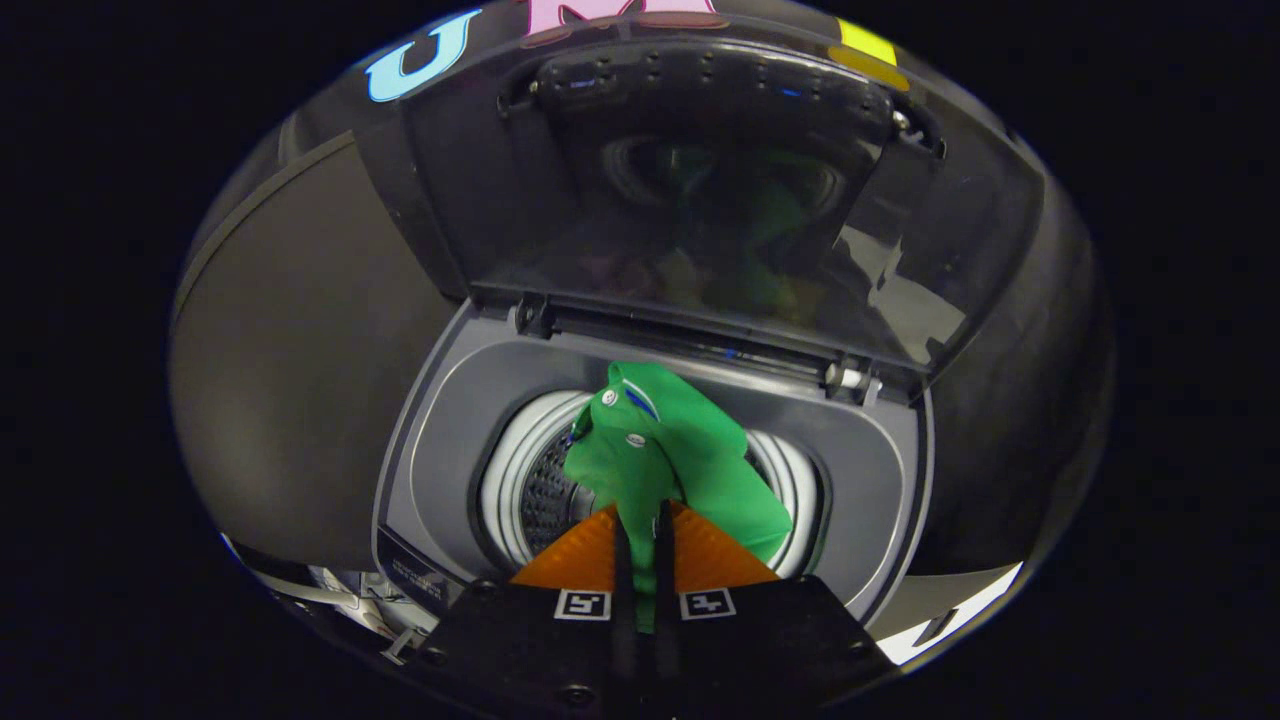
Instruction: Put the clothes into the washing machine and then close the washing machine lid.
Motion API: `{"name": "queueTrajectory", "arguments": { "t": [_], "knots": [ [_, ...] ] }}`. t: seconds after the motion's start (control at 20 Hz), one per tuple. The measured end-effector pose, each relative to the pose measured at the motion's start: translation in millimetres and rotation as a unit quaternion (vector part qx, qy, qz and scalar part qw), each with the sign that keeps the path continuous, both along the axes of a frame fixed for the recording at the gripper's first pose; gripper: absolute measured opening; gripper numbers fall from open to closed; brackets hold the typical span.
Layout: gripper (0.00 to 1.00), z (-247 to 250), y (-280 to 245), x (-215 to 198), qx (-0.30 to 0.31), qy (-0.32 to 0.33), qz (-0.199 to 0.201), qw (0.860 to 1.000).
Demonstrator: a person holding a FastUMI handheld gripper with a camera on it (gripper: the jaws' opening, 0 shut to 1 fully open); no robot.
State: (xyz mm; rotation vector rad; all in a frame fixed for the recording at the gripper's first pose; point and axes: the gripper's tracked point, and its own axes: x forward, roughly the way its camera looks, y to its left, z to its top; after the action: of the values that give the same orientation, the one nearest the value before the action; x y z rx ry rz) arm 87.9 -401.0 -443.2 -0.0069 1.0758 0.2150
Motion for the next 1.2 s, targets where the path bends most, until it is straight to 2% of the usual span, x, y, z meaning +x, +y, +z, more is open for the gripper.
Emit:
{"name": "queueTrajectory", "arguments": {
  "t": [0.05,0.2,0.35,0.45,0.65,0.85,0.95,1.2],
  "knots": [
    [0.11,-6,-5,-2,-0.009,0.003,-0.001,1.000],
    [0.54,-17,6,-7,0.032,0.018,-0.013,0.999],
    [0.98,-3,-6,5,0.020,-0.019,-0.032,0.999],
    [0.99,13,-17,15,0.005,-0.040,-0.052,0.998],
    [0.99,56,-9,25,0.034,-0.055,-0.073,0.995],
    [0.99,128,-4,55,0.052,-0.141,-0.073,0.986],
    [0.99,165,0,79,0.071,-0.185,-0.069,0.978],
    [0.99,244,-16,170,0.041,-0.302,-0.058,0.951]
  ]
}}
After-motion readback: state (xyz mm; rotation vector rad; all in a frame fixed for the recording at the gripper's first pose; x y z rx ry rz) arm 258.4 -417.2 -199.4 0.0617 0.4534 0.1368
